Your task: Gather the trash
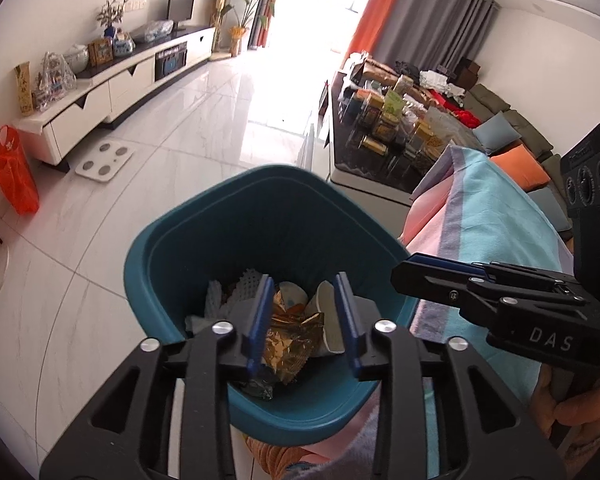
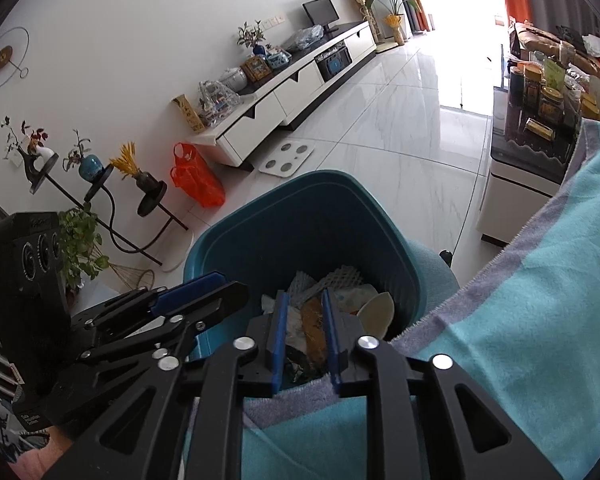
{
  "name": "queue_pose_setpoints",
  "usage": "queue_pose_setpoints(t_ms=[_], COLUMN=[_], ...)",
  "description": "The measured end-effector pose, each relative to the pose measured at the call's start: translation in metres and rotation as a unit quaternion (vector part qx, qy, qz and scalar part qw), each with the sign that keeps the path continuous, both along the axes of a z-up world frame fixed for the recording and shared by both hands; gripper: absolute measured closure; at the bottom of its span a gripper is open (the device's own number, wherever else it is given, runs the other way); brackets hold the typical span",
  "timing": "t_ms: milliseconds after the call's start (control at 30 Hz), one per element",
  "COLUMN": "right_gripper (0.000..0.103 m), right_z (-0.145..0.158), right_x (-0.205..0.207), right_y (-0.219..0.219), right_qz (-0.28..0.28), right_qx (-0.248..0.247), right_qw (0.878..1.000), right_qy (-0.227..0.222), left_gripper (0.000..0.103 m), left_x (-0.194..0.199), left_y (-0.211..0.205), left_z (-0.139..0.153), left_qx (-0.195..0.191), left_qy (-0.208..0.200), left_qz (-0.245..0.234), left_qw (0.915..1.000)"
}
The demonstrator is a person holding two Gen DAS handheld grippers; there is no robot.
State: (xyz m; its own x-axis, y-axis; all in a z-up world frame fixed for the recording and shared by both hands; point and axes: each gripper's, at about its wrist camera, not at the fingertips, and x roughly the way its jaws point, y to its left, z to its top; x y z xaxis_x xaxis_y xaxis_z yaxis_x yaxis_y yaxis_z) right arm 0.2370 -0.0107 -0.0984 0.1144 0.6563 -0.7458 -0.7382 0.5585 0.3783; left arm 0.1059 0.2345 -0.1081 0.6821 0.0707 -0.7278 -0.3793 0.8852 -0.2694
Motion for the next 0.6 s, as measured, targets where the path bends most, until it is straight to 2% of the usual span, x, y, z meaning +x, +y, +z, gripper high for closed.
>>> queue_pose_setpoints(t_ms=[100,167,333,367,500,600], right_gripper=[0.072,0.065,0.046,0.043,0.026,0.020], right_z=[0.006,0.012,0.031,0.034,0.047,0.051], right_x=[-0.005,-0.010,-0.029,-0.031,-0.048,-0.064], right_y=[-0.014,-0.027,-0.068,-0.075,-0.114,-0.145], right_qz=[-0.009,-0.018,-0.042,-0.049,-0.084,-0.110], right_qx=[0.012,0.022,0.046,0.048,0.065,0.073], right_qw=[1.000,0.999,0.995,0.994,0.987,0.979], right_qy=[-0.015,-0.029,-0.075,-0.084,-0.123,-0.153], left_gripper=[0.052,0.046,0.008,0.005,0.005,0.005], left_x=[-0.014,-0.024,-0.054,-0.061,-0.082,-0.093], left_y=[-0.005,-0.012,-0.032,-0.036,-0.061,-0.081], left_z=[0.011,0.020,0.043,0.047,0.062,0.071], left_qx=[0.019,0.033,0.065,0.069,0.093,0.108], left_qy=[-0.020,-0.036,-0.081,-0.090,-0.123,-0.145], left_qz=[-0.002,-0.006,-0.016,-0.019,-0.029,-0.038], left_qw=[0.9996,0.9988,0.9945,0.9933,0.9876,0.9827])
